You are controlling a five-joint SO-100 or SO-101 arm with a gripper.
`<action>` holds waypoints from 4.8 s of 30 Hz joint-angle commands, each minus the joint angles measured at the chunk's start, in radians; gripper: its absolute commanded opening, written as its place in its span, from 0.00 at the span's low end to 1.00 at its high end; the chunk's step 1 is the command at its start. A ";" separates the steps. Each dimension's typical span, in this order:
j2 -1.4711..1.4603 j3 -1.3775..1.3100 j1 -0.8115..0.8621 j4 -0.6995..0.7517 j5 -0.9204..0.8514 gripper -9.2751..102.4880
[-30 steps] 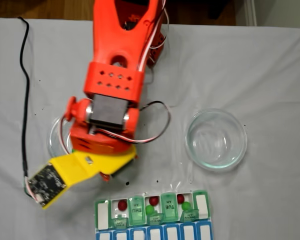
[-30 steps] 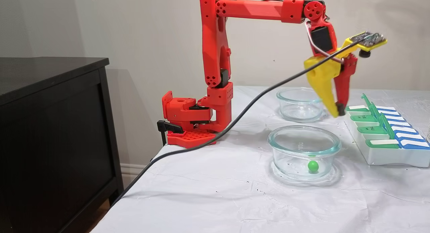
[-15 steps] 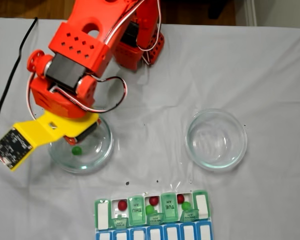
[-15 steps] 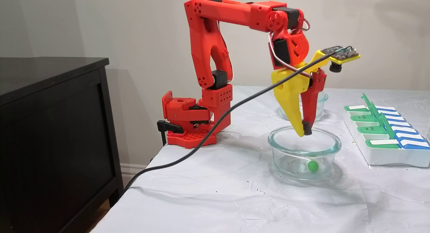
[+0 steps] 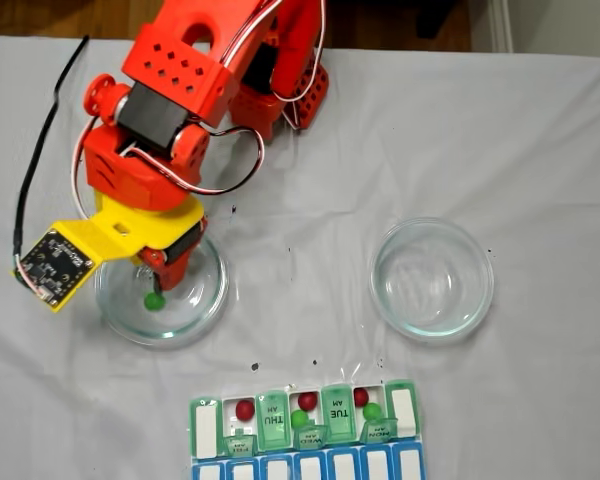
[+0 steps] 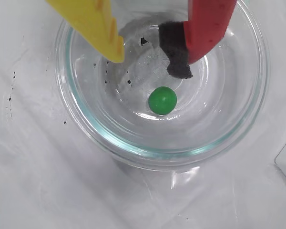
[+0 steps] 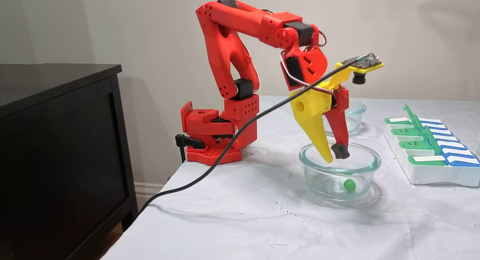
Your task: Sort medicines into box.
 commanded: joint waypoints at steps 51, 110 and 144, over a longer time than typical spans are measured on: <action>-0.296 -0.153 -0.043 -0.195 0.077 0.23; -0.244 -0.143 -0.152 -0.143 0.163 0.08; -0.486 -0.589 -0.403 -0.221 0.933 0.08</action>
